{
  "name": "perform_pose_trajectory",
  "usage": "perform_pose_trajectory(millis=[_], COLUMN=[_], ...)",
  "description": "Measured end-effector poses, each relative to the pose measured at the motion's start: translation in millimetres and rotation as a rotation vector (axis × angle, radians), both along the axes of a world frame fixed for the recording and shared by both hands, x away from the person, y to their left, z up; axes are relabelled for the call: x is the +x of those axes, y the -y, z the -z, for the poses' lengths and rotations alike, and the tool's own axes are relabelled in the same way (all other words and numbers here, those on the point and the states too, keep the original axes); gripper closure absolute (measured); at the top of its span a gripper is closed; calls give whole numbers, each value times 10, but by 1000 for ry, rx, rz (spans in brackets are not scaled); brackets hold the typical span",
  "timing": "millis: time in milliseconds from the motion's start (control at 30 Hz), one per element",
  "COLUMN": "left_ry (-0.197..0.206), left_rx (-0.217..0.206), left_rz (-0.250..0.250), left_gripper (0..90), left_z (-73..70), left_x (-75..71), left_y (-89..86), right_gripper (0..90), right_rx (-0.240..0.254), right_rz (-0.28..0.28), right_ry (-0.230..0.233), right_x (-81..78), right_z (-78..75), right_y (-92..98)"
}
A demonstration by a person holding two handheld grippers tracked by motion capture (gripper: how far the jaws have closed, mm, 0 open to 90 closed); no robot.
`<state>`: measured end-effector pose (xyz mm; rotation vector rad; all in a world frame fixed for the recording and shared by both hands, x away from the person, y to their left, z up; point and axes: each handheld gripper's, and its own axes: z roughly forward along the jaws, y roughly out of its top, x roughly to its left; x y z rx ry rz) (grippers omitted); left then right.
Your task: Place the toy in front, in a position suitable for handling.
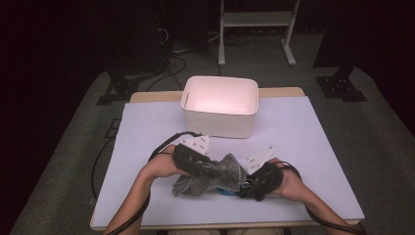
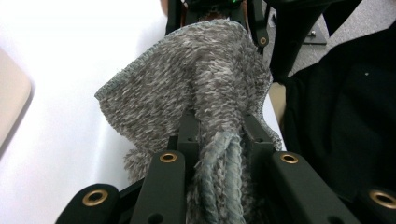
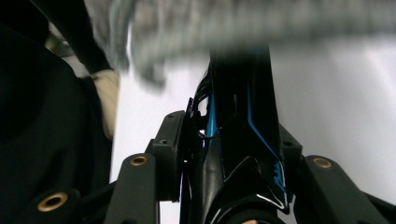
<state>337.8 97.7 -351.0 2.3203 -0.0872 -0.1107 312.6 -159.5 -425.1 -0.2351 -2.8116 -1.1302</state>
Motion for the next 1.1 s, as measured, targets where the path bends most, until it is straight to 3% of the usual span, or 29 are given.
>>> perform_pose_trajectory(millis=[167,267,400,700,867,1100], left_ry=[-17,-30,-37,-41,-40,-40], left_rx=[12,17,18,9,-8,-16], left_rz=[-5,-19,-25,-16,-34,-45], left_gripper=[740,739,735,732,732,732], left_z=[65,139,195,184,187,168], left_x=[-63,-60,-31,25,70,104], left_y=[-143,-187,-180,-99,-102,-127], right_gripper=[555,554,546,427,400,327], right_rx=[26,9,18,24,39,39], right_rz=[-92,-110,-98,-22,2,31], right_ry=[-31,-42,-51,-6,-46,-61], right_x=[5,5,35,81,145,270], right_z=[20,104,102,86,120,134], right_y=[-313,-388,-365,-227,-146,-106])
